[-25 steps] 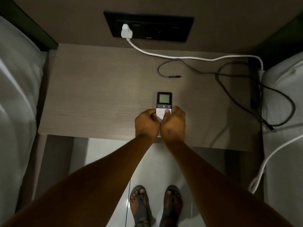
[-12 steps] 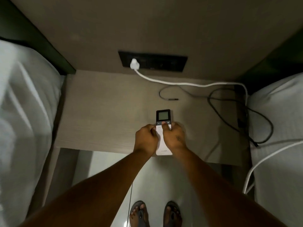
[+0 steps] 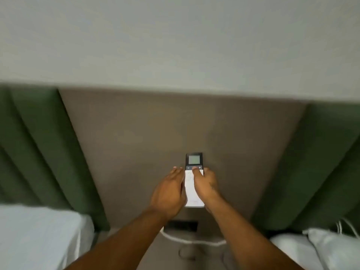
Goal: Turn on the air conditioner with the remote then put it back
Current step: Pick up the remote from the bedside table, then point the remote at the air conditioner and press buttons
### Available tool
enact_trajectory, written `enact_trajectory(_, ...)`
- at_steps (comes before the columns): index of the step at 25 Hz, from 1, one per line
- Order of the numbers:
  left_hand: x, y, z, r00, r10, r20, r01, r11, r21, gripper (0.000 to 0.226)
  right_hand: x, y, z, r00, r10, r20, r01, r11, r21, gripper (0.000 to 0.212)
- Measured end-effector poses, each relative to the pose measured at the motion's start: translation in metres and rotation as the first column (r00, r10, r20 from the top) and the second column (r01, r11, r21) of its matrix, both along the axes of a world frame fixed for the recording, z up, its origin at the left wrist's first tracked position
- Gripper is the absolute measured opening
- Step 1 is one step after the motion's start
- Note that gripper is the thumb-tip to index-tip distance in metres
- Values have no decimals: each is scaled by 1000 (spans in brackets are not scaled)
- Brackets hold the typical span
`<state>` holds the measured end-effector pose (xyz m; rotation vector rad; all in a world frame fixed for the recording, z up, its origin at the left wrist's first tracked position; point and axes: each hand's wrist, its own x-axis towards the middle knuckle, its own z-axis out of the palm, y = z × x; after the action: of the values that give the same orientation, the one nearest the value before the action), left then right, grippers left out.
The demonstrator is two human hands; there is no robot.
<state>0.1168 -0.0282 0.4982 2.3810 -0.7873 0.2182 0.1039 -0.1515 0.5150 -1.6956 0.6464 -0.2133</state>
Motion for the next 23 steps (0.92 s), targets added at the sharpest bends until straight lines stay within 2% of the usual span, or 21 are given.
enact_trajectory(3, 5, 0, 142, 961, 11, 276, -22, 999, 37, 49, -6, -8, 150, 993, 24, 119, -22, 1000, -23, 27)
enact_trajectory(5, -3, 4, 234, 883, 53, 466, -70, 997, 20, 54, -24, -11, 244, 977, 46, 206, -34, 997, -63, 30)
enact_trajectory(8, -16, 13, 336, 790, 156, 593, -201, 979, 11, 61, -58, -14, 345, 954, 62, 294, -33, 994, -103, 32)
enact_trajectory(10, -25, 15, 376, 767, 197, 610, -255, 967, 8, 62, -75, -16, 382, 940, 48, 337, -20, 996, -85, 31)
enact_trajectory(14, -51, 17, 426, 728, 182, 661, -263, 965, 24, 63, -105, -11, 428, 917, 42, 398, -26, 999, -44, 27)
enact_trajectory(23, -73, 60, 464, 676, 238, 697, -367, 929, 38, 63, -120, 8, 462, 884, 94, 457, -100, 995, -13, 35)
